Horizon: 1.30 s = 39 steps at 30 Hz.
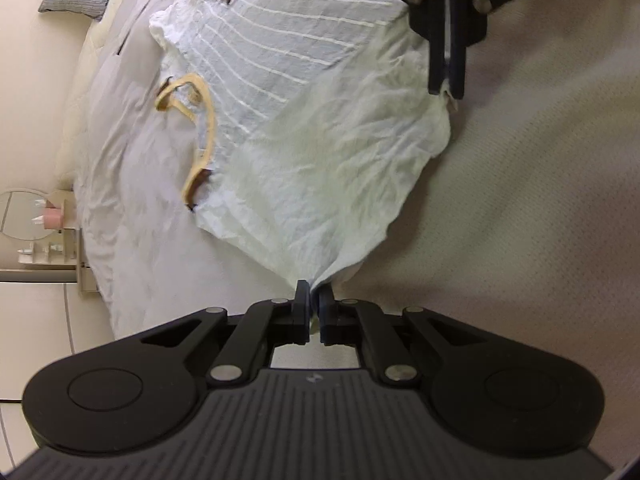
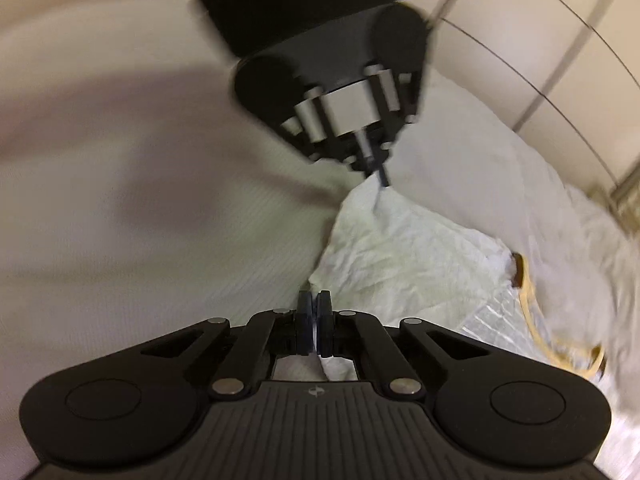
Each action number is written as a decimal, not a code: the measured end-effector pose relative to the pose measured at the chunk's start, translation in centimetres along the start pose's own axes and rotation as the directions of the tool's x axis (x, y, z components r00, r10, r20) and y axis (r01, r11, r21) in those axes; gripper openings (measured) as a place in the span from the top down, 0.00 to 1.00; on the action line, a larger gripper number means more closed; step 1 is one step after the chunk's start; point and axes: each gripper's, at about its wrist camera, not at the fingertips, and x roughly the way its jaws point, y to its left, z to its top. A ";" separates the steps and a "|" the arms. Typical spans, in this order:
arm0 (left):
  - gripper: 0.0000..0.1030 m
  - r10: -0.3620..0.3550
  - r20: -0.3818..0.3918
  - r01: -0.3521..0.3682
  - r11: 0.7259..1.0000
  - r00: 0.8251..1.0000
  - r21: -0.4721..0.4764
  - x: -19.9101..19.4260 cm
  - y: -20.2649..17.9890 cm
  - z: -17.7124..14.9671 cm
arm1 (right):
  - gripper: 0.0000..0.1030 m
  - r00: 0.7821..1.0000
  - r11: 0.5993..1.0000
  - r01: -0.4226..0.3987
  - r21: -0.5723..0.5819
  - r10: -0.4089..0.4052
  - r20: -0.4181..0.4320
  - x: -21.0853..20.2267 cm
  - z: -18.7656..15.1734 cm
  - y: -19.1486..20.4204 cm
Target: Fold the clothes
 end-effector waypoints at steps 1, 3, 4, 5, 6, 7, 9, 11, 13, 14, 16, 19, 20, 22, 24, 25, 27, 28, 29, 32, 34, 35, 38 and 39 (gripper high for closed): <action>0.96 0.006 -0.001 -0.006 1.000 1.000 0.003 -0.1 0.4 0.2 | 1.00 1.000 0.997 -0.014 0.078 0.014 0.002 -0.2 -0.3 -1.0; 0.96 0.016 0.006 -0.016 1.000 1.000 0.013 -0.3 1.4 0.8 | 1.00 0.999 0.972 -0.043 0.232 0.042 0.008 -0.5 -1.0 -2.9; 0.96 0.019 0.013 -0.019 1.000 1.000 0.014 -0.4 2.1 1.2 | 1.00 0.998 0.950 -0.057 0.307 0.056 0.013 -0.7 -1.3 -3.8; 0.96 0.024 0.020 -0.024 1.000 1.000 0.016 -0.4 2.7 1.6 | 1.00 0.997 0.922 -0.071 0.380 0.069 0.019 -0.8 -1.7 -4.8; 0.95 0.026 0.026 -0.026 1.000 0.999 0.017 -0.2 3.3 2.1 | 1.00 0.996 0.889 -0.085 0.451 0.082 0.025 -1.0 -2.0 -5.7; 0.95 0.027 0.031 -0.027 0.999 0.999 0.017 -0.1 4.0 2.5 | 0.99 0.995 0.849 -0.098 0.519 0.094 0.033 -1.2 -2.4 -6.7; 0.94 0.025 0.036 -0.025 1.000 0.999 0.016 0.5 4.9 3.4 | 0.99 0.992 0.755 -0.122 0.644 0.116 0.052 -1.5 -3.0 -8.6; 0.93 0.024 0.037 -0.024 1.000 0.999 0.012 1.2 5.7 4.2 | 0.99 0.988 0.642 -0.143 0.753 0.135 0.073 -1.8 -3.7 -10.5; 0.92 0.028 0.037 -0.028 0.999 0.999 -0.018 2.0 6.4 5.0 | 0.99 0.988 0.571 -0.140 0.809 0.139 0.072 -1.8 -4.5 -11.6; 0.91 0.031 0.036 -0.029 0.999 0.999 -0.035 2.3 6.7 5.4 | 0.99 0.989 0.558 -0.129 0.820 0.137 0.062 -1.6 -5.0 -11.8; 0.90 0.035 0.034 -0.033 0.996 0.999 -0.078 2.9 7.2 6.1 | 0.99 0.990 0.541 -0.111 0.834 0.134 0.044 -1.3 -5.8 -12.1; 0.86 0.038 0.010 -0.036 0.986 0.999 -0.160 3.7 7.7 6.6 | 0.99 0.991 0.525 -0.089 0.846 0.132 0.023 -0.9 -6.8 -12.3; 0.84 0.032 -0.001 -0.032 0.978 0.999 -0.208 3.9 8.0 6.6 | 0.99 0.991 0.513 -0.082 0.854 0.135 0.014 -0.8 -7.1 -12.4; 0.82 0.007 -0.017 -0.012 0.938 1.000 -0.347 4.3 9.2 6.1 | 0.98 0.990 0.488 -0.064 0.870 0.141 -0.006 -0.6 -7.8 -12.7; 0.78 -0.008 -0.034 -0.008 0.890 0.999 -0.456 4.4 10.3 5.4 | 0.93 0.990 0.480 -0.044 0.876 0.140 -0.026 -0.5 -8.2 -13.0; 0.77 -0.011 -0.039 -0.010 0.867 0.999 -0.498 4.3 10.7 5.0 | 0.89 0.990 0.482 -0.035 0.875 0.137 -0.035 -0.5 -8.3 -13.1; 0.76 -0.012 -0.049 -0.017 0.836 0.999 -0.548 3.9 11.3 4.5 | 0.83 0.990 0.487 -0.018 0.873 0.130 -0.052 -0.5 -8.5 -13.2; 0.76 -0.014 -0.055 -0.020 0.825 0.998 -0.564 3.6 11.4 4.3 | 0.81 0.992 0.498 -0.015 0.867 0.119 -0.051 -0.8 -8.4 -13.2; 0.75 -0.015 -0.062 -0.024 0.812 0.998 -0.583 3.2 11.4 4.1 | 0.78 0.994 0.536 -0.013 0.844 0.098 -0.047 -1.3 -8.0 -13.0; 0.72 -0.027 -0.090 -0.040 0.748 0.996 -0.662 1.7 10.8 3.3 | 0.69 0.998 0.667 -0.045 0.744 0.066 0.002 -1.9 -6.4 -12.1; 0.71 -0.047 -0.106 -0.044 0.691 0.993 -0.722 1.0 10.2 2.6 | 0.57 0.995 0.750 -0.093 0.655 0.094 0.034 -1.7 -5.0 -11.1; 0.71 -0.059 -0.111 -0.044 0.659 0.992 -0.751 0.7 9.8 2.3 | 0.56 0.995 0.788 -0.096 0.608 0.095 0.033 -1.2 -4.4 -10.6; 0.71 -0.099 -0.109 -0.030 0.592 0.989 -0.806 0.7 8.8 1.4 | 0.56 0.995 0.885 -0.101 0.454 0.098 0.030 0.4 -2.7 -9.0; 0.71 -0.102 -0.097 -0.019 0.589 0.990 -0.808 0.8 8.7 1.2 | 0.57 0.995 0.904 -0.095 0.416 0.099 0.012 1.1 -2.4 -8.7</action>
